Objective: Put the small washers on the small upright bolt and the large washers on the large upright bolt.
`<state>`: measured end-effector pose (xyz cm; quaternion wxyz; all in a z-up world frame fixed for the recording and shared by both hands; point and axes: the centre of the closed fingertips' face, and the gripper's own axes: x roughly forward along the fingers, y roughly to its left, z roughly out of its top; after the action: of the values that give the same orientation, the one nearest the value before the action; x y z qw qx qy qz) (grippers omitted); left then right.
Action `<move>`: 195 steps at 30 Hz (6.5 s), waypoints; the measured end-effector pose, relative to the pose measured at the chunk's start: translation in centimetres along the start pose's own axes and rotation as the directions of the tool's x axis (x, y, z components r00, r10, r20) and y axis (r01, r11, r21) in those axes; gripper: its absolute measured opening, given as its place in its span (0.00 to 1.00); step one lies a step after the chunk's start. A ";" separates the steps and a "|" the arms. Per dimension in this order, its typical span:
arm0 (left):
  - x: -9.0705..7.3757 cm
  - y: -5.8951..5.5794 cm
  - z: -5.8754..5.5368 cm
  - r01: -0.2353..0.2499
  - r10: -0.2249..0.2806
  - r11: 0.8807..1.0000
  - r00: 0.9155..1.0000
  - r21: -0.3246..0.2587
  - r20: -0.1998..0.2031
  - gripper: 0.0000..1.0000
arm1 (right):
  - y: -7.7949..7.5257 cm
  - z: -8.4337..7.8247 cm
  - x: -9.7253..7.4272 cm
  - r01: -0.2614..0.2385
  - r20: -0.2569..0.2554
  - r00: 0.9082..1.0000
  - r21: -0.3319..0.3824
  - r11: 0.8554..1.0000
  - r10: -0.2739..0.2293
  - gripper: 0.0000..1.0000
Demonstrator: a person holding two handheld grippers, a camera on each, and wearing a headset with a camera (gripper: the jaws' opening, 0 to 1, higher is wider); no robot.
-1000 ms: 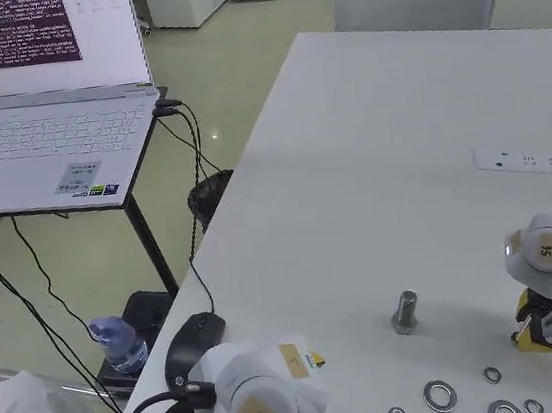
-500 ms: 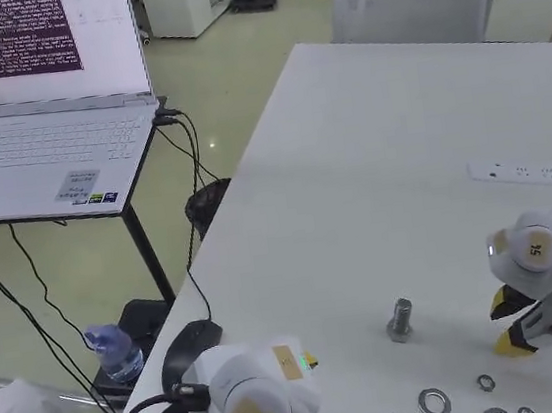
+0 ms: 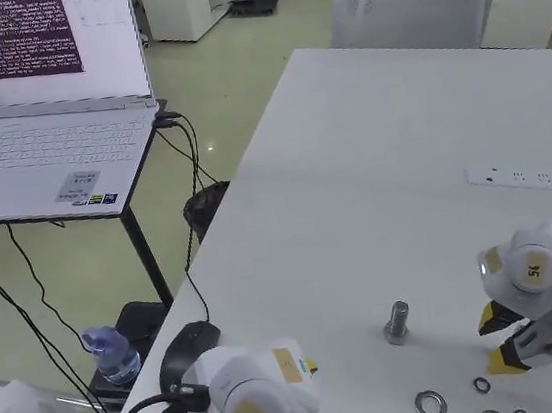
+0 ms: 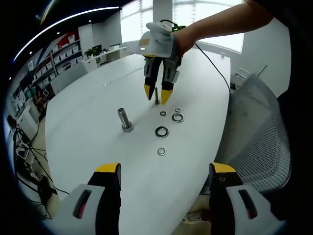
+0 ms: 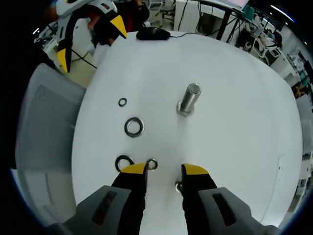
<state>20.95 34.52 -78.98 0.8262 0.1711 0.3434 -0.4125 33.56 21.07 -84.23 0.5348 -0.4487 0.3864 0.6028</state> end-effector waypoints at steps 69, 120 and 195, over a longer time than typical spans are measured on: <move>-0.4 -0.2 0.2 0.011 -0.011 1.000 1.000 -0.004 0.007 0.66 | 1.5 -1.5 3.3 0.020 -0.055 0.998 0.022 1.000 -0.018 0.15; -0.5 0.0 1.3 0.011 -0.011 1.000 1.000 0.010 0.022 0.63 | 0.7 -1.3 -1.9 0.031 -0.040 0.999 0.103 0.994 -0.027 0.13; 0.2 0.1 0.1 0.035 -0.035 0.999 0.999 -0.040 0.006 0.82 | -2.9 -4.4 -1.0 0.056 -0.113 0.993 0.145 0.988 -0.039 0.13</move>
<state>21.15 34.43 -79.07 0.8231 0.1476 0.3524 -0.4203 37.03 16.96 -84.59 0.5586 -0.4495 0.4482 0.5339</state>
